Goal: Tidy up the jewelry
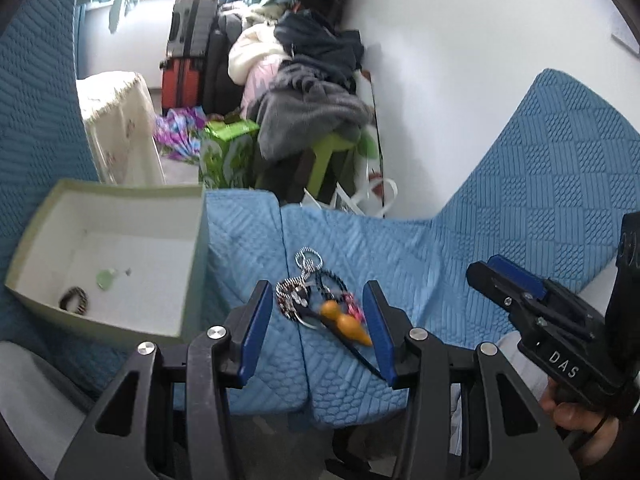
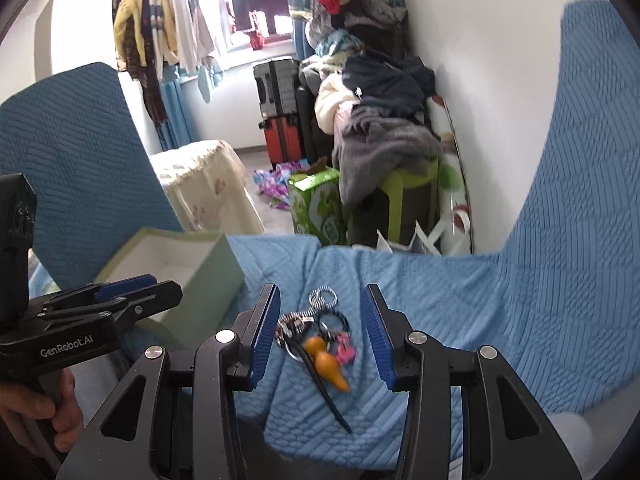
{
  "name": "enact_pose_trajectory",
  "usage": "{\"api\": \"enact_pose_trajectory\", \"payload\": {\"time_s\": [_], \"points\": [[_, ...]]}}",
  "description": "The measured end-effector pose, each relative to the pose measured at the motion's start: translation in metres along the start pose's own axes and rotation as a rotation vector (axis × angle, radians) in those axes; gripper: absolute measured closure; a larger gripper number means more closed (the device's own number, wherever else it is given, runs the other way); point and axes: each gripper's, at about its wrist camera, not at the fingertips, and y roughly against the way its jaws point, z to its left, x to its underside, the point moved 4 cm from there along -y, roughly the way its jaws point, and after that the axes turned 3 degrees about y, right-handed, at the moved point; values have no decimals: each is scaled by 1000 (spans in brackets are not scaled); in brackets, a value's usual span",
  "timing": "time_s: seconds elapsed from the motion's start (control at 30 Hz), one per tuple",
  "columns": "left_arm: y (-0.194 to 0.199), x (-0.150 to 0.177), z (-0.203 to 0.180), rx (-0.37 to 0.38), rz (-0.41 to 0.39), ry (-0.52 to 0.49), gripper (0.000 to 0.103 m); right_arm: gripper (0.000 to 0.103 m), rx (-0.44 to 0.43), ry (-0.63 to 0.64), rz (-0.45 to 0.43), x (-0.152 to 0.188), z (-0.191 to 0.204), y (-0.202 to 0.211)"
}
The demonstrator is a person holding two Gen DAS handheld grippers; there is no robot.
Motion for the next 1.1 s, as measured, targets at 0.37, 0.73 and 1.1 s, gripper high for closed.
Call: {"api": "enact_pose_trajectory", "payload": {"time_s": [0.37, 0.73, 1.1], "points": [[-52, 30, -1, 31, 143, 50, 56, 62, -75, -11, 120, 38, -19, -47], [-119, 58, 15, 74, 277, 149, 71, 65, -196, -61, 386, 67, -38, -110], [-158, 57, 21, 120, 322, 232, 71, 71, -233, -40, 507, 85, -35, -146]]}}
